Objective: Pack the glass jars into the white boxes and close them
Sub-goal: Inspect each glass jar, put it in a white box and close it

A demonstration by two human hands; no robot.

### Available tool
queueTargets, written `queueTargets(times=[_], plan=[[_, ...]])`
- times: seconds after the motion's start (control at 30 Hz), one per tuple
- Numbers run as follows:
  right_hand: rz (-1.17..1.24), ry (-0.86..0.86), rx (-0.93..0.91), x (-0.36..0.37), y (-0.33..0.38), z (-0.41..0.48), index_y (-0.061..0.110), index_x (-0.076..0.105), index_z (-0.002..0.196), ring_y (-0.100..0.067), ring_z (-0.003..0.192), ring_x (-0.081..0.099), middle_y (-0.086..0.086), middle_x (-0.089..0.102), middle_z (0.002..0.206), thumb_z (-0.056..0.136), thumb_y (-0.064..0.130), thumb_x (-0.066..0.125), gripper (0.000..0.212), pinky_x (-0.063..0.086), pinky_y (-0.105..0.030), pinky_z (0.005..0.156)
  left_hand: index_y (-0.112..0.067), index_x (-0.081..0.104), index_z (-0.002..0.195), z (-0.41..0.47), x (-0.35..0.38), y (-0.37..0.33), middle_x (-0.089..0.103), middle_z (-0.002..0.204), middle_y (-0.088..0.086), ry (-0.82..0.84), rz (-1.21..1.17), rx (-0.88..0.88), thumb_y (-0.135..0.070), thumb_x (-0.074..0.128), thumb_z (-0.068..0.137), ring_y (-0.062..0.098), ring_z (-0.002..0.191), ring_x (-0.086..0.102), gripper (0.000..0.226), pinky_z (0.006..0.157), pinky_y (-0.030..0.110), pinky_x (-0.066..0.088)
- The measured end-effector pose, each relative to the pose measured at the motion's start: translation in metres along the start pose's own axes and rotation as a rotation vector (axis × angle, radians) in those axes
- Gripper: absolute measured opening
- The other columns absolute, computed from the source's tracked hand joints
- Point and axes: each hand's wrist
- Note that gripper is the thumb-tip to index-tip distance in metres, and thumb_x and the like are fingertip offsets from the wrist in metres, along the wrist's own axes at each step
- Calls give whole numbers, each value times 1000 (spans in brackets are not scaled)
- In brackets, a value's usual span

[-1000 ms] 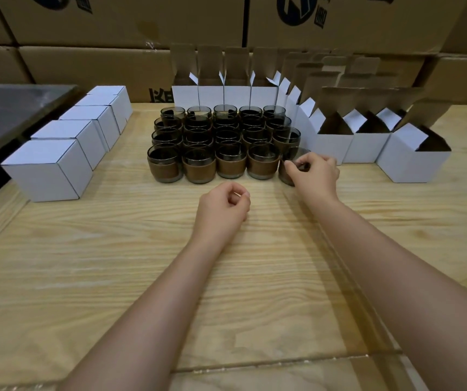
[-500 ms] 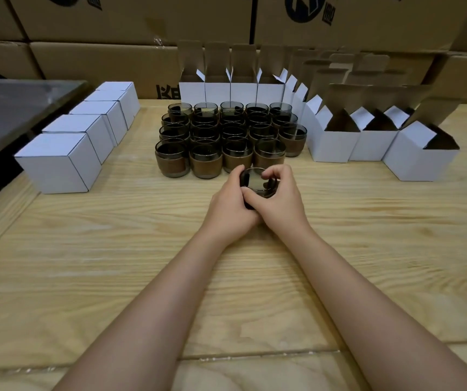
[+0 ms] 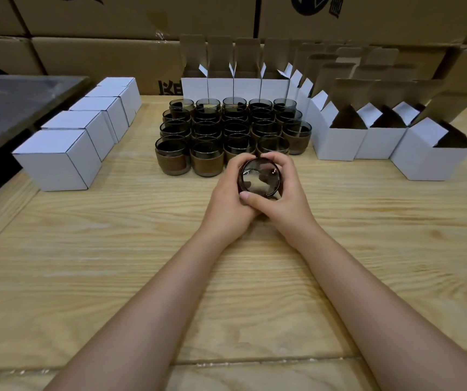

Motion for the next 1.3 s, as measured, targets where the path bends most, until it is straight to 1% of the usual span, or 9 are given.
queueTargets(times=[0.1,0.33,0.53,0.67,0.83,1.0,1.17,1.23,1.3], plan=[[38,16,-2,0,-1,0,14,44,119,3,102,55,0,54,115,73,-10,75,61,45,-16,88,-56,28,115,0,0,2,55,115,-17,17,17,-11,-11,67,77,-1,99,58,70,72,4,44],[49,-11,-8,3,0,2,18,45,115,-11,110,56,-2,54,116,73,-4,78,59,48,-25,94,-55,30,113,0,1,4,51,110,-27,-2,-4,-2,-13,71,75,-3,97,59,70,75,13,48],[18,-53,26,2,3,4,25,44,107,-2,97,57,5,54,107,69,6,84,58,47,-16,84,-40,46,123,-1,0,4,57,109,-26,-27,-29,31,-8,78,69,-17,95,55,71,76,1,41],[-31,-105,69,1,7,4,18,45,104,-8,93,57,4,54,103,70,16,84,52,51,-26,84,-33,52,129,-2,1,1,61,114,-18,8,0,47,-7,84,61,-4,99,59,79,83,8,46],[-101,-164,33,2,11,5,13,46,95,-25,98,56,-8,53,102,79,21,78,37,50,-40,85,-36,52,124,-3,1,1,61,104,-24,34,28,73,-9,85,61,-9,94,58,75,74,5,44],[-75,-199,18,3,11,6,22,46,87,-19,89,57,-2,54,96,91,24,64,18,50,-42,82,-35,50,123,-3,0,-1,58,107,-27,39,24,114,-10,84,63,-7,100,56,73,81,7,44],[26,-161,25,0,9,8,27,53,86,3,80,60,12,62,85,100,27,49,15,55,-29,62,-38,47,122,-2,-2,0,57,116,-25,35,-43,78,-10,88,60,-2,109,56,79,81,4,43],[94,-118,27,-3,10,8,26,59,88,1,83,62,12,64,85,101,21,47,18,56,-27,66,-37,47,124,-2,-3,1,57,117,-22,29,-78,49,-10,89,60,-1,110,56,81,85,10,46],[158,-55,37,-7,10,9,24,65,92,-12,91,63,-1,64,94,101,17,46,21,57,-39,79,-38,47,123,-2,-3,1,59,114,-21,15,-105,34,-11,90,59,-3,108,57,82,87,13,47]])
Point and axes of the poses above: each hand's wrist, its own z-axis towards the middle knuckle, its own x-axis out of the palm, y = z × x
